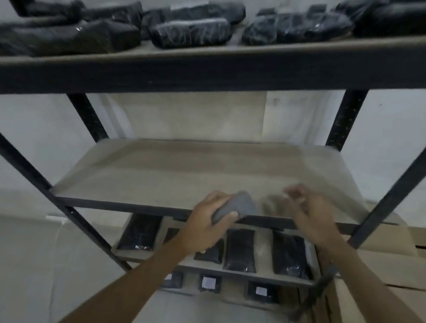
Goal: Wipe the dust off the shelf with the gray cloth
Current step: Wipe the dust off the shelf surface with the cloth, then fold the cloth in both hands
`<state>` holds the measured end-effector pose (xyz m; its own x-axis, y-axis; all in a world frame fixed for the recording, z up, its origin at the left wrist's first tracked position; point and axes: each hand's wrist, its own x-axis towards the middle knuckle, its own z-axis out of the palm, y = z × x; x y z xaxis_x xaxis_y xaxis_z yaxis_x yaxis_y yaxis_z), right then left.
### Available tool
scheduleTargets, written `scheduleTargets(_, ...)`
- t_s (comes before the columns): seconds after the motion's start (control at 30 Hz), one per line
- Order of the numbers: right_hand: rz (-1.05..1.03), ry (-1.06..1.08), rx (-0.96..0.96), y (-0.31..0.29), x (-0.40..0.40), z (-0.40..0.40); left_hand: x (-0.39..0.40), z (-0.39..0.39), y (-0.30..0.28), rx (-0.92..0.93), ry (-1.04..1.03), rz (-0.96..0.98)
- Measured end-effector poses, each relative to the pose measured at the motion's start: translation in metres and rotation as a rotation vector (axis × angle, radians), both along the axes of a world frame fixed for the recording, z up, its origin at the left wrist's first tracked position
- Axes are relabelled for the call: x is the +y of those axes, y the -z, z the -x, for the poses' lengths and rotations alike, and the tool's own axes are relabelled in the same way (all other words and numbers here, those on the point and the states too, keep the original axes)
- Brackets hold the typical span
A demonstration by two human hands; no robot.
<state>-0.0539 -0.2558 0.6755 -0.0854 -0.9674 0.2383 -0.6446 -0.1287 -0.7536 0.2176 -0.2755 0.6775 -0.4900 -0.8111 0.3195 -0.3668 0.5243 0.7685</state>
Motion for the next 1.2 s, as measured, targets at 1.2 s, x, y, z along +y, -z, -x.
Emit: scheduleTargets(1.2,-0.418,0.162,-0.637,0.074,0.255,-0.008,0.186,0.111,0.105,0.506,-0.331,-0.862)
